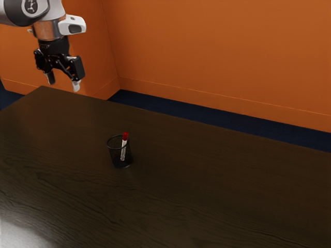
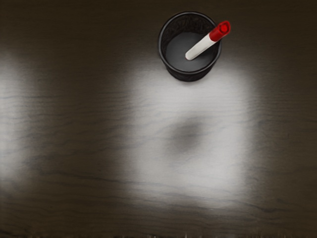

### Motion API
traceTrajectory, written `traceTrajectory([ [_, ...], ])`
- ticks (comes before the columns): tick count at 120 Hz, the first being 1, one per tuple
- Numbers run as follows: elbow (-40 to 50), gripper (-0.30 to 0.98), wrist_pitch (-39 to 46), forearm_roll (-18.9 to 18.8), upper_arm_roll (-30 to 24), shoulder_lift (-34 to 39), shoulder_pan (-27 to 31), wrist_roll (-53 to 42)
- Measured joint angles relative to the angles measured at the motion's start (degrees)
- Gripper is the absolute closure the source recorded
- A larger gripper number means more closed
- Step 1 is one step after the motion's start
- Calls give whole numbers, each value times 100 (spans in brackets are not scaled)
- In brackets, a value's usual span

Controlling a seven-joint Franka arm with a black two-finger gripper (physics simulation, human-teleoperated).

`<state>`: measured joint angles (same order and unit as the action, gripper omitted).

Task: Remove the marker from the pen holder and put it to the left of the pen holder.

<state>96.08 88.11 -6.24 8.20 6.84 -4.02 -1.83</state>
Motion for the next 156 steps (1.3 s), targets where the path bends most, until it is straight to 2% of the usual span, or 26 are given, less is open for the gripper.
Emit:
traceTrajectory([
  [20,-20,0,106,-109,17,-163,-29,-102],
  [41,-43,0,849,199,48,-1178,-18,-181],
  [70,-9,0,1849,288,43,-2093,-139,-255],
  [110,71,0,2806,365,41,-2774,-199,-323],
  [156,107,0,3347,513,41,-3158,-198,-380],
])
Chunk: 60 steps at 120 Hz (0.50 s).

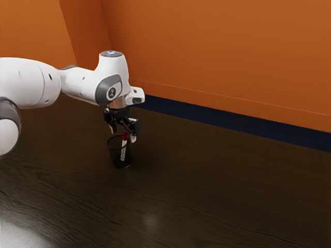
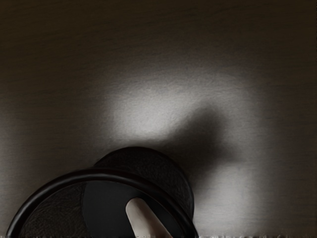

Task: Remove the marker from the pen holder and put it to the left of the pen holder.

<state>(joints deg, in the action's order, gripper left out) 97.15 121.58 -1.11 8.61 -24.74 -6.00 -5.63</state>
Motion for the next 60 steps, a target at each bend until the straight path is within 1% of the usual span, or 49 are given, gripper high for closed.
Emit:
traceTrajectory([
  [14,253,0,89,79,0,105,14,-13],
  [30,310,1,144,112,0,153,25,-26],
  [40,314,11,163,109,0,157,22,-36],
  [60,311,42,179,71,0,165,12,-88],
])
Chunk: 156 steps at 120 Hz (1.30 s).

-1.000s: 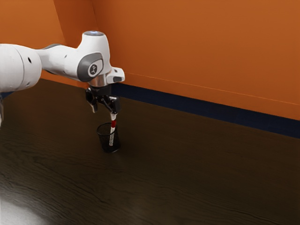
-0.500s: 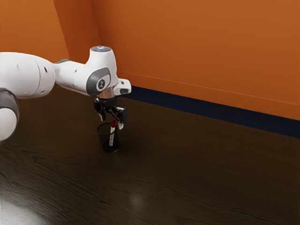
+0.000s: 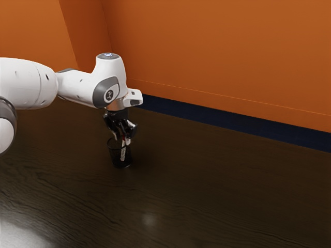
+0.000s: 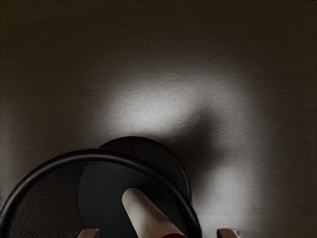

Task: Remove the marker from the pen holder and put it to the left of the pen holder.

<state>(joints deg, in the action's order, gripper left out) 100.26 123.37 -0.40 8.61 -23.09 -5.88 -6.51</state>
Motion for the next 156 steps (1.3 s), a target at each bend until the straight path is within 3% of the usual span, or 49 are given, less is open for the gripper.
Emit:
traceTrajectory([
  [24,-5,66,3,-34,8,49,9,-33],
  [58,103,75,-35,-146,71,433,88,20],
  [81,34,77,-225,-810,179,1120,78,72],
  [98,-191,78,-352,-1077,369,1012,235,45],
  [123,-1086,78,-1038,-645,381,-116,897,-276],
  [156,-2192,79,-1738,-139,275,-1220,1307,-913],
])
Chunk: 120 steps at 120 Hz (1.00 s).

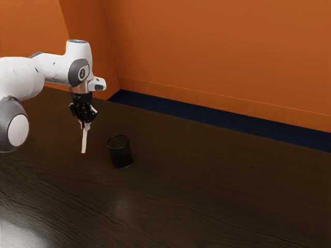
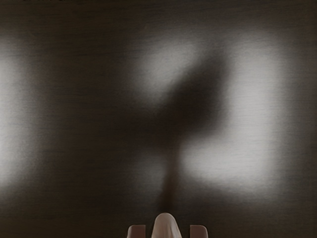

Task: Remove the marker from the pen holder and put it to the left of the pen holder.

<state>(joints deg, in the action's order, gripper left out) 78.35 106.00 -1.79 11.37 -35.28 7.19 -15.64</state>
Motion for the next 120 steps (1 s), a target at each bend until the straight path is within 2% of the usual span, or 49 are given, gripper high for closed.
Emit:
traceTrajectory([
  [28,-269,78,-155,139,-16,-265,52,-419],
  [54,-240,33,-241,425,-4,-134,40,-735],
  [69,397,18,-263,463,65,1276,-234,-870],
  [79,915,12,-277,448,80,2434,-534,-942],
  [86,1078,9,-336,413,83,2971,-632,-986],
  [107,1432,4,-733,106,-22,3944,-761,-909],
  [120,1500,2,-1075,-102,-186,4203,-1026,-692],
])
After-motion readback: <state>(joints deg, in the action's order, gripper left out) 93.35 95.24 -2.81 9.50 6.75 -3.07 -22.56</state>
